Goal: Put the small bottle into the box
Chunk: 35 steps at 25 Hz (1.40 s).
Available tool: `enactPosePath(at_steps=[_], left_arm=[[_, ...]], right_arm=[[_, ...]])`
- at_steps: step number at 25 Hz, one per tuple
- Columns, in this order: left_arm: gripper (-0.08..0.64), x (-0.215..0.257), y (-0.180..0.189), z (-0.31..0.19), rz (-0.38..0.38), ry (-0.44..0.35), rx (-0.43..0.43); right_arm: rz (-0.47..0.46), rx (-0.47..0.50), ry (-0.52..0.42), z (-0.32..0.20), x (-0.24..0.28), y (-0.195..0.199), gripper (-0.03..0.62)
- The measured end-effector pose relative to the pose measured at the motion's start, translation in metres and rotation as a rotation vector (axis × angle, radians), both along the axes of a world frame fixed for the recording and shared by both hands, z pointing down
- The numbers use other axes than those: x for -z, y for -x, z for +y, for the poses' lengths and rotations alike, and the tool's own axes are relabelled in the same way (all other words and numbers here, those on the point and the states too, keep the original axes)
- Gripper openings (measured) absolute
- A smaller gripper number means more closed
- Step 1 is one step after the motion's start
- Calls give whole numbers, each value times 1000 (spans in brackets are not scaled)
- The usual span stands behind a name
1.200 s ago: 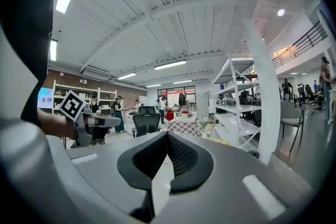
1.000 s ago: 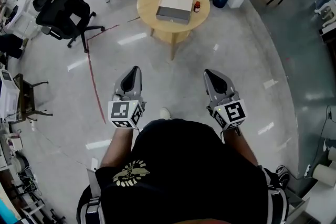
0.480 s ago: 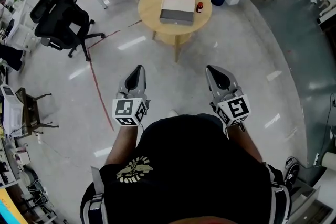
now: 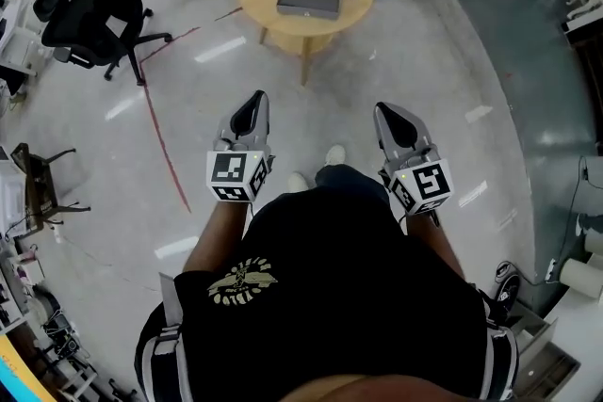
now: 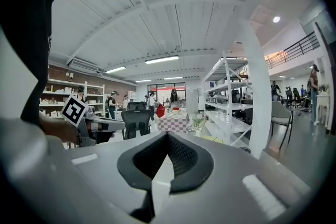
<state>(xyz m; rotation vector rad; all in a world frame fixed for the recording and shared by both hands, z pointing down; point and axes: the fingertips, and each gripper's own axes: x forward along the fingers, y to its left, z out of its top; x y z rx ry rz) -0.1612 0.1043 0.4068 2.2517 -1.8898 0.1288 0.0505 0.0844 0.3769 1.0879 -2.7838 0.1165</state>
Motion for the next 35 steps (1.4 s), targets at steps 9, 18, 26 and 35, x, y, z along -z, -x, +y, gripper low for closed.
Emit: enactPosePath(at_steps=[9, 18, 26, 35], left_arm=[[0, -8, -19, -15, -17, 23, -15], [0, -20, -1, -36, -10, 49, 67], [0, -3, -14, -82, -31, 3, 77], [0, 10, -39, -135, -50, -21, 108]], right_arm=[[-36, 44, 34, -31, -13, 13, 8], [-30, 108, 60, -52, -25, 26, 8], [-44, 124, 18, -103, -11, 16, 8], [-69, 141, -11, -164, 4, -10, 8]])
